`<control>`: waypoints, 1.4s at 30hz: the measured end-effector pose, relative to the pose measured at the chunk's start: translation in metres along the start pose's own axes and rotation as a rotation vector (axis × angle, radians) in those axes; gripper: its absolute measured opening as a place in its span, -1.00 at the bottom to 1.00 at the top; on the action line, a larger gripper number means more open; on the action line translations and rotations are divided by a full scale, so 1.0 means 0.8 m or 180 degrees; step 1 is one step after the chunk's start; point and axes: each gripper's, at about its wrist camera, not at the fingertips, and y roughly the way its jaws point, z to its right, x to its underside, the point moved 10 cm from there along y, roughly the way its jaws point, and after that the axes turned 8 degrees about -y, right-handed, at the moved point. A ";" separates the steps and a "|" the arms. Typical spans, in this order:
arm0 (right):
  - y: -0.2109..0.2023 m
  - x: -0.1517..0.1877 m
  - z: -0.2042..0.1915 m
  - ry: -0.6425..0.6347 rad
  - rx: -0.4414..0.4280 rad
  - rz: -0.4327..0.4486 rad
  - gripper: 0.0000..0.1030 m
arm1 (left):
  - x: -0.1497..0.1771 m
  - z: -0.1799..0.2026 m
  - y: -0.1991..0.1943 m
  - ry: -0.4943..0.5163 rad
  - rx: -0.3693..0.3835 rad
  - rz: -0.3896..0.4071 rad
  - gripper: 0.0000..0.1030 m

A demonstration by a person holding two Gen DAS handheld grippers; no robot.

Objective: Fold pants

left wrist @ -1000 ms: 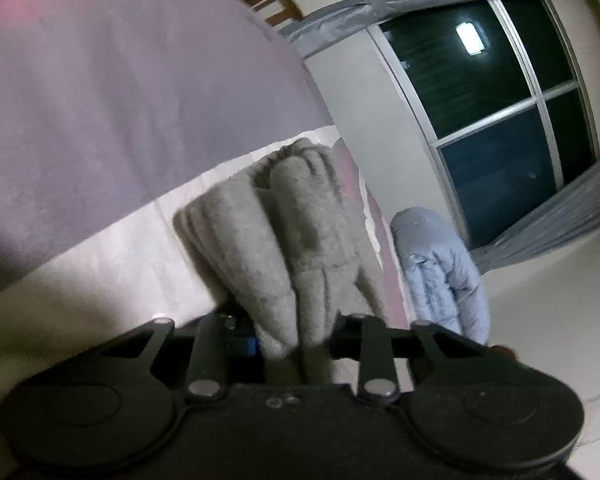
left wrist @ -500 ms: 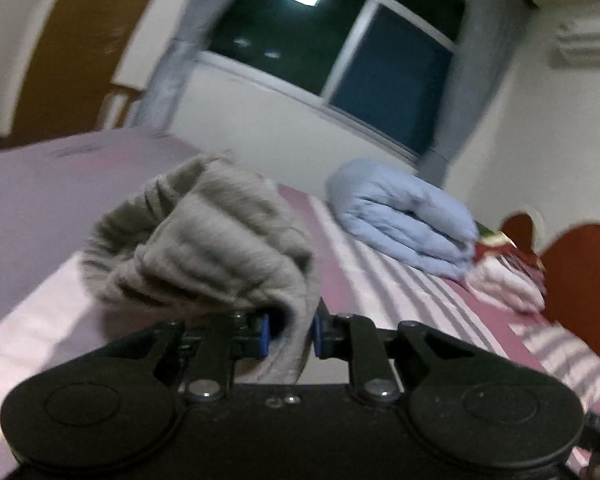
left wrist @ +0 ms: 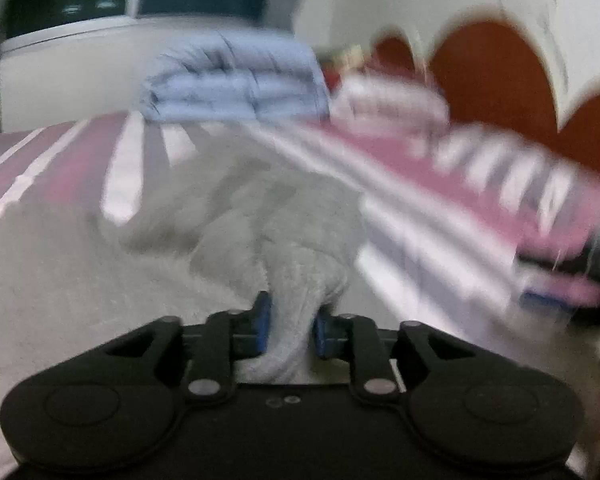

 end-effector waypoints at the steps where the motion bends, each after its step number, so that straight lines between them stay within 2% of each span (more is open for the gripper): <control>1: 0.000 -0.002 0.004 0.0016 0.0015 -0.0006 0.27 | 0.003 0.002 -0.001 0.0140 -0.0124 0.0026 -0.60; 2: -0.001 -0.003 0.005 -0.0009 0.0020 0.0004 0.27 | 0.002 0.005 -0.005 0.0213 -0.0146 0.0098 -0.35; 4: -0.003 -0.004 0.004 -0.0081 0.0014 0.0009 0.28 | -0.003 0.000 -0.022 0.0098 0.0019 0.0214 0.03; 6: 0.000 -0.003 0.002 -0.0043 -0.0035 -0.0016 0.28 | -0.017 -0.015 -0.045 0.0047 -0.0053 0.0388 0.03; 9: 0.000 0.001 -0.005 0.0001 -0.0136 -0.0040 0.28 | -0.020 -0.057 -0.094 -0.0173 -0.0017 0.0602 0.03; 12: 0.002 0.005 -0.033 -0.0046 -0.0383 -0.0061 0.28 | -0.003 -0.117 -0.133 -0.0456 -0.0259 0.0740 0.04; 14: 0.007 0.012 -0.062 -0.0038 -0.0697 -0.0146 0.28 | 0.014 -0.161 -0.154 -0.0688 -0.0466 0.0773 0.04; 17: 0.019 0.029 -0.105 -0.0056 -0.1040 -0.0301 0.28 | 0.043 -0.222 -0.166 -0.1046 -0.0706 0.0676 0.03; 20: 0.041 0.045 -0.133 -0.0045 -0.1146 -0.0476 0.28 | 0.053 -0.269 -0.173 -0.1223 -0.0849 0.0647 0.07; 23: 0.068 0.058 -0.139 0.0117 -0.1179 -0.0647 0.28 | 0.058 -0.313 -0.189 -0.1383 -0.0897 0.0774 0.23; 25: 0.086 0.066 -0.136 0.0273 -0.1173 -0.0765 0.28 | 0.072 -0.338 -0.194 -0.1556 -0.0934 0.0823 0.24; 29: 0.118 0.071 -0.130 0.0581 -0.1192 -0.0844 0.28 | 0.087 -0.359 -0.190 -0.1941 -0.0839 0.0777 0.23; 32: 0.143 0.063 -0.129 0.0585 -0.1107 -0.0884 0.27 | 0.080 -0.349 -0.178 -0.1825 -0.0741 0.0746 0.24; 33: 0.149 0.060 -0.130 0.0549 -0.1074 -0.0902 0.20 | 0.081 -0.346 -0.176 -0.1766 -0.0756 0.0717 0.25; 34: 0.153 0.059 -0.132 0.0485 -0.1016 -0.0922 0.02 | 0.081 -0.344 -0.174 -0.1736 -0.0768 0.0698 0.25; 35: 0.153 0.059 -0.134 0.0411 -0.0956 -0.0963 -0.27 | 0.081 -0.345 -0.172 -0.1736 -0.0769 0.0690 0.25; 37: 0.142 0.055 -0.140 0.0362 -0.0918 -0.0952 -0.36 | 0.082 -0.347 -0.170 -0.1788 -0.0765 0.0682 0.25; 42: 0.069 0.044 -0.171 0.0253 -0.0938 -0.0702 -0.37 | 0.086 -0.353 -0.176 -0.1898 -0.0736 0.0727 0.26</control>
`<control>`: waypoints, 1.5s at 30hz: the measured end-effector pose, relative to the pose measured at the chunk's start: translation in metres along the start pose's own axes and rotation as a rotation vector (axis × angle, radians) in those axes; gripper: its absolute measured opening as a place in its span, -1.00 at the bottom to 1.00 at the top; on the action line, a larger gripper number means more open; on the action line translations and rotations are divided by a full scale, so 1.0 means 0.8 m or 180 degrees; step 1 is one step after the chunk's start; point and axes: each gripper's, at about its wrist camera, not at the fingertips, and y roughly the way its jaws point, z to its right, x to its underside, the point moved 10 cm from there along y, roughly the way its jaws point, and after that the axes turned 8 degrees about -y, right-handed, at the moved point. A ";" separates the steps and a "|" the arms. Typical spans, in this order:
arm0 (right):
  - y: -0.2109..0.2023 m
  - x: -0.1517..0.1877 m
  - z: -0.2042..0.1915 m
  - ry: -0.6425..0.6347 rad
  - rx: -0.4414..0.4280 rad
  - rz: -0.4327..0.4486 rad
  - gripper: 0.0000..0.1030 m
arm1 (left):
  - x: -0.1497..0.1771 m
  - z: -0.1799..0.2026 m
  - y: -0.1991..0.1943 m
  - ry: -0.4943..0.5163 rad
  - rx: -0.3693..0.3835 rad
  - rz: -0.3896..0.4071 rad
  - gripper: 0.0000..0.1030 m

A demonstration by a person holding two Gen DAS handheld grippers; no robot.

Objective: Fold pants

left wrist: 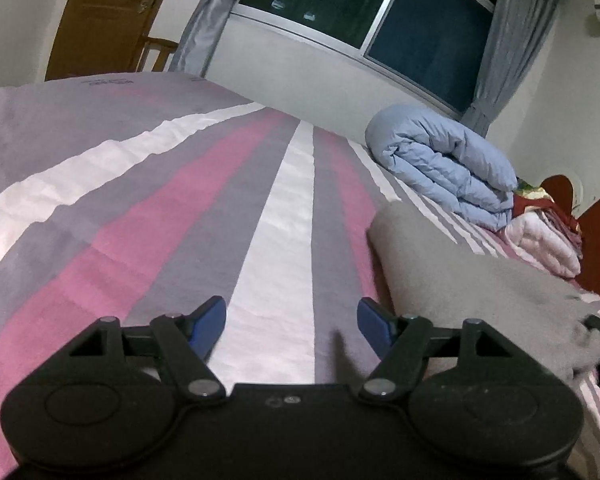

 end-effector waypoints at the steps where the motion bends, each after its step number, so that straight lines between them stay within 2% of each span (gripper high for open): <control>1: -0.009 0.004 -0.003 0.0011 0.0011 0.0046 -0.37 | 0.000 -0.001 -0.001 -0.0010 0.0008 -0.0008 0.27; 3: -0.018 0.013 0.004 0.0020 0.0125 0.0105 -0.36 | 0.003 -0.002 -0.002 -0.0012 0.0007 -0.0032 0.28; 6: 0.008 0.026 0.041 0.0067 0.0326 0.0004 -0.36 | 0.006 -0.003 -0.004 0.0005 -0.0002 -0.0058 0.30; 8: 0.010 0.022 0.053 0.0240 0.0296 -0.0011 -0.36 | 0.008 -0.003 -0.007 0.0019 -0.0009 -0.0070 0.31; 11: -0.013 -0.003 0.024 0.0069 0.0091 0.0225 -0.36 | 0.008 -0.002 -0.009 0.0049 0.0002 -0.0066 0.33; 13: -0.014 -0.009 0.023 0.0021 0.0116 0.0249 -0.36 | 0.008 -0.003 -0.008 0.0052 0.0001 -0.0074 0.34; 16: 0.016 0.018 0.063 0.0048 0.0437 -0.0141 -0.34 | 0.008 -0.002 -0.009 0.0070 -0.0005 -0.0082 0.35; 19: 0.009 0.021 0.074 0.0239 0.0220 -0.0100 -0.23 | 0.008 0.001 -0.013 0.0116 -0.0033 -0.0063 0.35; 22: -0.023 0.013 0.056 -0.0127 0.0283 0.0147 -0.12 | 0.011 0.011 -0.025 0.0277 -0.0064 -0.0018 0.35; 24: -0.047 0.016 0.046 -0.0448 0.0383 0.0308 0.02 | 0.015 0.022 -0.033 0.0463 -0.0092 0.0022 0.35; 27: -0.077 0.023 0.036 -0.0806 0.0578 0.0434 0.06 | 0.029 0.041 -0.047 0.0709 -0.0092 0.0067 0.35; 29: -0.092 0.029 0.025 -0.1053 0.0750 0.0556 0.10 | 0.038 0.049 -0.053 0.0761 -0.0102 0.0069 0.35; 33: -0.106 0.048 0.005 -0.1457 0.0942 0.0663 0.48 | 0.056 0.060 -0.067 0.0777 -0.0137 0.0054 0.35; 36: -0.119 0.061 0.001 -0.1532 0.0952 0.0682 0.49 | 0.063 0.070 -0.071 0.0902 -0.0095 0.0050 0.36; 40: -0.128 0.056 0.008 -0.1374 0.1012 0.0761 0.50 | 0.076 0.084 -0.058 0.1137 -0.0039 -0.0023 0.39; 45: -0.141 0.057 0.013 -0.1205 0.1016 0.0730 0.52 | 0.074 0.088 -0.034 0.1191 -0.0056 -0.0010 0.39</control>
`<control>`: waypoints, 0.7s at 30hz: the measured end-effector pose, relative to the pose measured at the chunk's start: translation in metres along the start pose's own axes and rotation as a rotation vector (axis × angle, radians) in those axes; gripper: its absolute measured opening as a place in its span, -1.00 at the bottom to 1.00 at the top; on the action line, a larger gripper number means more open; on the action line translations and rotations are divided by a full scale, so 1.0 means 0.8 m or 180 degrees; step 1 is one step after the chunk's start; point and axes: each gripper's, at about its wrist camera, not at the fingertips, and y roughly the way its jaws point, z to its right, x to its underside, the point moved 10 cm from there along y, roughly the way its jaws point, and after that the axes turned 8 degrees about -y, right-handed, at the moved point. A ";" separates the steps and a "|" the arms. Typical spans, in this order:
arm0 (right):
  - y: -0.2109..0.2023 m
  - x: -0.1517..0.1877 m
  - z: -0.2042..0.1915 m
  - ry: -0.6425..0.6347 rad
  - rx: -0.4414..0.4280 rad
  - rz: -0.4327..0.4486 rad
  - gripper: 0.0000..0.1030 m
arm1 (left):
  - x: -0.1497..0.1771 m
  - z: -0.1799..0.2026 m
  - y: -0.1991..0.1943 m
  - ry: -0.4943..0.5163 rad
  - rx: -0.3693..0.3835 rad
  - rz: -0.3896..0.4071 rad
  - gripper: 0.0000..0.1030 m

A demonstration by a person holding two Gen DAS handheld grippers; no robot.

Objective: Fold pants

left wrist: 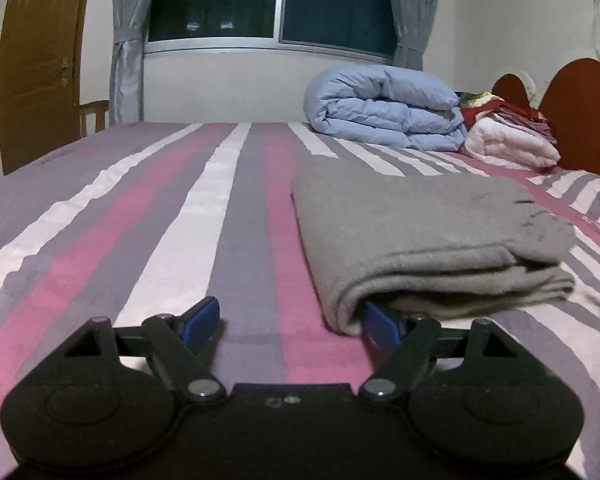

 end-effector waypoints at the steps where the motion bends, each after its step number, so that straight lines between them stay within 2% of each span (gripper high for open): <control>1: -0.004 -0.001 0.001 -0.0009 -0.0004 -0.0020 0.52 | 0.000 -0.004 0.004 -0.0026 -0.0034 -0.0007 0.45; 3: -0.005 0.003 -0.006 -0.0114 -0.0008 -0.0034 0.53 | 0.003 -0.015 0.015 -0.0057 -0.0142 -0.0037 0.64; 5: -0.001 0.007 -0.006 -0.0163 0.0020 -0.0085 0.53 | 0.008 -0.025 0.023 -0.0202 -0.0154 -0.0131 0.70; 8: 0.007 0.011 0.005 -0.0073 0.0091 -0.0165 0.54 | 0.007 -0.026 0.015 -0.0135 -0.0201 -0.0112 0.68; 12: -0.003 0.009 0.034 0.0144 0.0225 -0.0138 0.54 | 0.013 -0.036 -0.001 -0.0109 -0.0268 -0.0170 0.67; 13: -0.008 0.007 0.040 0.0204 0.0231 -0.0103 0.54 | 0.013 -0.038 -0.006 -0.0120 -0.0276 -0.0169 0.61; 14: -0.011 0.005 0.044 0.0269 0.0223 -0.0078 0.54 | 0.012 -0.043 -0.012 -0.0103 -0.0377 -0.0155 0.30; 15: -0.015 0.003 0.046 0.0316 0.0221 -0.0060 0.54 | 0.011 -0.050 -0.017 -0.0112 -0.0485 -0.0143 0.20; 18: -0.022 0.000 0.047 0.0381 0.0205 -0.0026 0.54 | 0.006 -0.072 -0.033 -0.0417 -0.0453 -0.0075 0.33; 21: -0.019 0.001 0.038 0.0309 0.0180 -0.0073 0.54 | -0.001 -0.082 -0.043 -0.0530 -0.0487 0.0008 0.44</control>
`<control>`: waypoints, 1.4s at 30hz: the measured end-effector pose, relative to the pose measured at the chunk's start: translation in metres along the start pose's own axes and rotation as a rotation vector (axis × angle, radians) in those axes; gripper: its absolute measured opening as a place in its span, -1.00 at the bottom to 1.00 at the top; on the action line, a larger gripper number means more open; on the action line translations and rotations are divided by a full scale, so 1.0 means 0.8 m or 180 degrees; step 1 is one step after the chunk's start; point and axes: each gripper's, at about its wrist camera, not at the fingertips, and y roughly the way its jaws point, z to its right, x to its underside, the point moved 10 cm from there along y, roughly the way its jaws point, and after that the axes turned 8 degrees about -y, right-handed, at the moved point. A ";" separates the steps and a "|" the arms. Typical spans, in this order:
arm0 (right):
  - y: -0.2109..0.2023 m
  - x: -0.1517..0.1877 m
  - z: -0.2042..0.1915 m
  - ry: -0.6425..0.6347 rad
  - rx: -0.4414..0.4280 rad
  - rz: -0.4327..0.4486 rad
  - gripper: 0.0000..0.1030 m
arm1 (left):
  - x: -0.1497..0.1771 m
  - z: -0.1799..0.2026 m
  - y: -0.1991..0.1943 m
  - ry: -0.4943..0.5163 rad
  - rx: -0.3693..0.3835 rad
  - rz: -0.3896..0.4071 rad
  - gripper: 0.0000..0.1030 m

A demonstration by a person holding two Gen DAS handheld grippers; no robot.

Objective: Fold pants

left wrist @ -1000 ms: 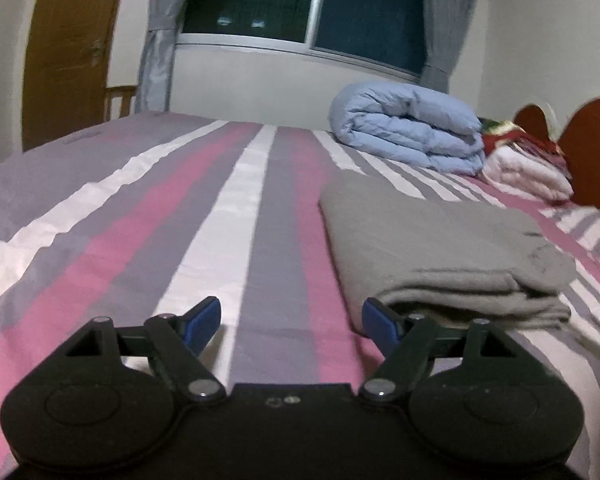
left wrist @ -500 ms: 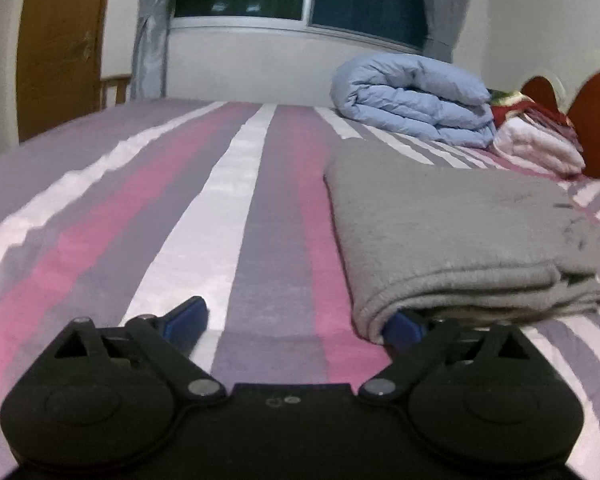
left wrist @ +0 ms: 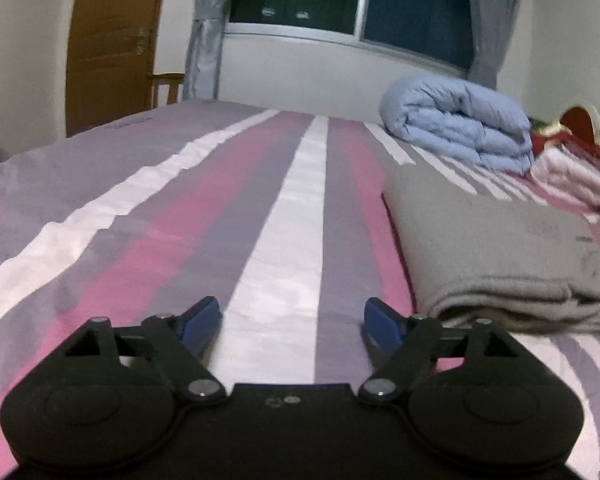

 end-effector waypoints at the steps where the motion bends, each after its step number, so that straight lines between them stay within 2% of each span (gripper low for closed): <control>1: 0.002 0.001 -0.003 -0.0036 -0.0006 -0.0020 0.54 | -0.002 0.000 -0.002 -0.0024 0.0012 0.0019 0.50; 6: 0.008 0.010 -0.009 -0.0065 -0.0061 -0.0082 0.55 | -0.002 0.003 0.003 -0.0037 0.0022 0.0019 0.57; 9: 0.013 0.016 -0.015 0.0023 -0.0219 -0.0159 0.59 | -0.002 0.005 0.010 -0.0076 0.0077 -0.0028 0.64; 12: 0.025 0.015 -0.030 0.0062 -0.0547 -0.0274 0.67 | -0.008 0.008 0.013 -0.0223 0.0361 -0.0110 0.73; 14: 0.036 0.007 -0.033 0.0102 -0.0641 -0.0279 0.80 | -0.018 0.011 0.022 -0.0323 0.0560 -0.0186 0.73; 15: 0.043 0.004 -0.032 0.0117 -0.0664 -0.0280 0.83 | -0.024 0.012 0.027 -0.0360 0.0637 -0.0214 0.70; 17: 0.065 -0.003 -0.027 0.0240 -0.0736 -0.0375 0.83 | -0.034 0.019 0.044 -0.0479 0.0837 -0.0346 0.40; 18: 0.079 -0.005 -0.025 0.0325 -0.0788 -0.0462 0.83 | -0.039 0.025 0.054 -0.0520 0.0923 -0.0421 0.36; 21: 0.111 -0.007 -0.026 0.0455 -0.0921 -0.0603 0.83 | -0.047 0.048 0.084 -0.0550 0.1123 -0.0593 0.34; 25: 0.151 -0.001 -0.031 0.0437 -0.1049 -0.0853 0.83 | -0.040 0.083 0.122 -0.0492 0.1353 -0.0915 0.30; 33: 0.201 0.013 -0.037 0.0465 -0.1271 -0.1161 0.82 | -0.035 0.105 0.185 -0.0643 0.1634 -0.1338 0.32; 36: 0.220 0.013 -0.047 0.0445 -0.1405 -0.1287 0.82 | -0.032 0.116 0.200 -0.0609 0.1764 -0.1472 0.22; 37: 0.226 0.014 -0.051 0.0414 -0.1466 -0.1344 0.80 | -0.031 0.121 0.203 -0.0619 0.1832 -0.1524 0.07; 38: 0.231 0.015 -0.057 0.0381 -0.1532 -0.1398 0.64 | -0.029 0.126 0.207 -0.0669 0.1929 -0.1590 -0.23; 39: 0.236 0.018 -0.058 0.0318 -0.1516 -0.1455 0.39 | -0.025 0.128 0.211 -0.0755 0.1986 -0.1659 -0.28; 40: 0.242 0.021 -0.057 0.0283 -0.1500 -0.1509 0.30 | -0.026 0.129 0.213 -0.0801 0.2045 -0.1658 -0.45; 42: 0.247 0.019 -0.054 0.0325 -0.1558 -0.1529 -0.01 | -0.024 0.126 0.212 -0.0950 0.2170 -0.1599 -0.58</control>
